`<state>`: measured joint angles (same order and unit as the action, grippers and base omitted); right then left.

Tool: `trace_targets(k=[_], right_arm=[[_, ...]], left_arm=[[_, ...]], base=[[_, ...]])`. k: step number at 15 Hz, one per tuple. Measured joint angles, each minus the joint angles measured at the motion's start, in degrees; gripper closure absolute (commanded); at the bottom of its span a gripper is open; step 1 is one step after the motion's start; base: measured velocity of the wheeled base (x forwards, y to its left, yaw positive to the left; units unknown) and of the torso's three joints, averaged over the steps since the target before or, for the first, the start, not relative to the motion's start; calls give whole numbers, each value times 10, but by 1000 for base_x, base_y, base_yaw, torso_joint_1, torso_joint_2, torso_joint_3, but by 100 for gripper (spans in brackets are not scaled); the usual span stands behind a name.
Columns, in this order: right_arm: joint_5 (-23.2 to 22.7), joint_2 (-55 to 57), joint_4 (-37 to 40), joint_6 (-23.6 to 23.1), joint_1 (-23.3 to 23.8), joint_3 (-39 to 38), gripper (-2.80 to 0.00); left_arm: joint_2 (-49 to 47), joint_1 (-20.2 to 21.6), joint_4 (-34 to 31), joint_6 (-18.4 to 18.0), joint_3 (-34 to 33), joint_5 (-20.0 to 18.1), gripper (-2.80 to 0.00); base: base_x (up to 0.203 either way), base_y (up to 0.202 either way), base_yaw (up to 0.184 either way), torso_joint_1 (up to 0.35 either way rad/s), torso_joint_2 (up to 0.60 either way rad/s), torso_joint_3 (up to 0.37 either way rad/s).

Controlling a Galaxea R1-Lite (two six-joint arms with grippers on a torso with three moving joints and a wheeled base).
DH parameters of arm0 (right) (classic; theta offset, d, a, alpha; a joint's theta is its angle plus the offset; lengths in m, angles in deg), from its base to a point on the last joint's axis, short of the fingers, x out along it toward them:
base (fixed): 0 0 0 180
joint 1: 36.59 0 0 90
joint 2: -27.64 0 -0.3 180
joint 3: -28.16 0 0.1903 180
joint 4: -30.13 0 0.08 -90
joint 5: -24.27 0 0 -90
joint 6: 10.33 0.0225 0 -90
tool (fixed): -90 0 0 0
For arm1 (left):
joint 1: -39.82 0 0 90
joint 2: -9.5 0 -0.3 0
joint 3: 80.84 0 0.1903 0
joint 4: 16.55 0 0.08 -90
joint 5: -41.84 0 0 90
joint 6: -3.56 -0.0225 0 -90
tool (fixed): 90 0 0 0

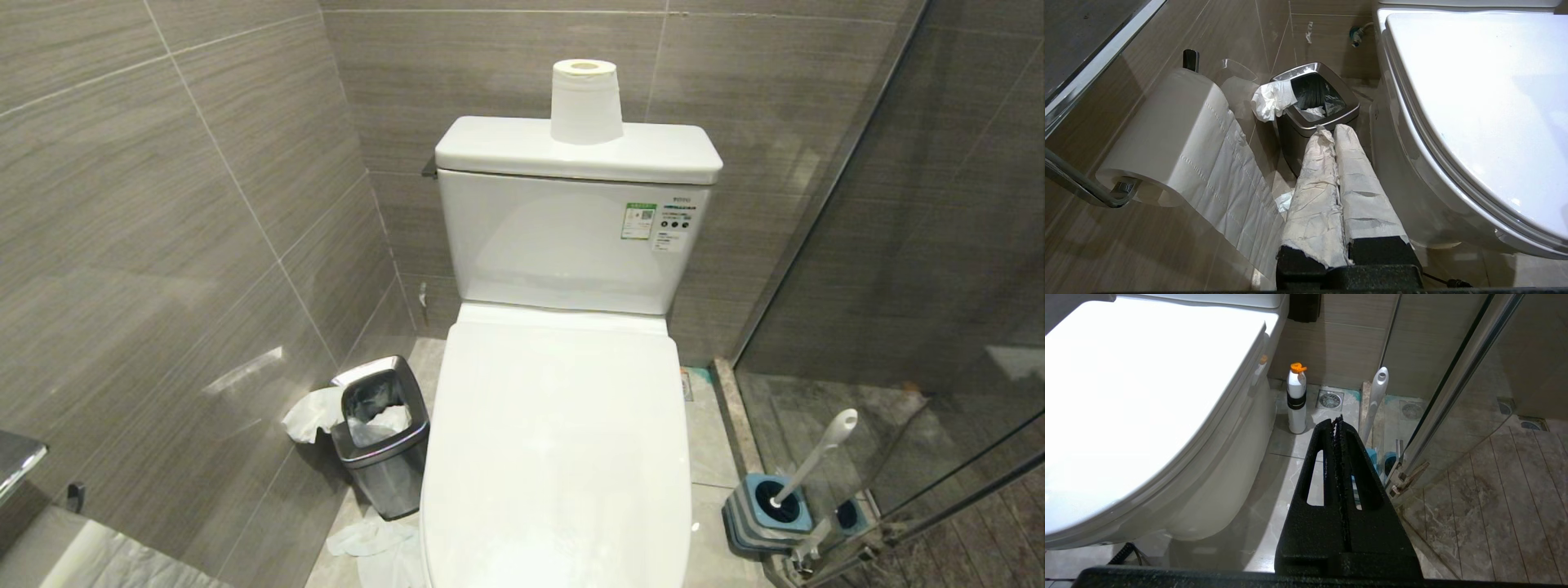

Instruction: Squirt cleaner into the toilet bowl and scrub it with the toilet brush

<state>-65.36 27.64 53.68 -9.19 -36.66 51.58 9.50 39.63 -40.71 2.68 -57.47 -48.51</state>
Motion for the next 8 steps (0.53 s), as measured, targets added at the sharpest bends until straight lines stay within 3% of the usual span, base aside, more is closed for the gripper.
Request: trace_targets(k=[8], right_arm=[[1, 0, 1, 9, 0, 1, 0]], left_arm=[[0, 0, 0, 1, 0, 0, 0]], base=[[0, 0, 0, 0, 0, 0]])
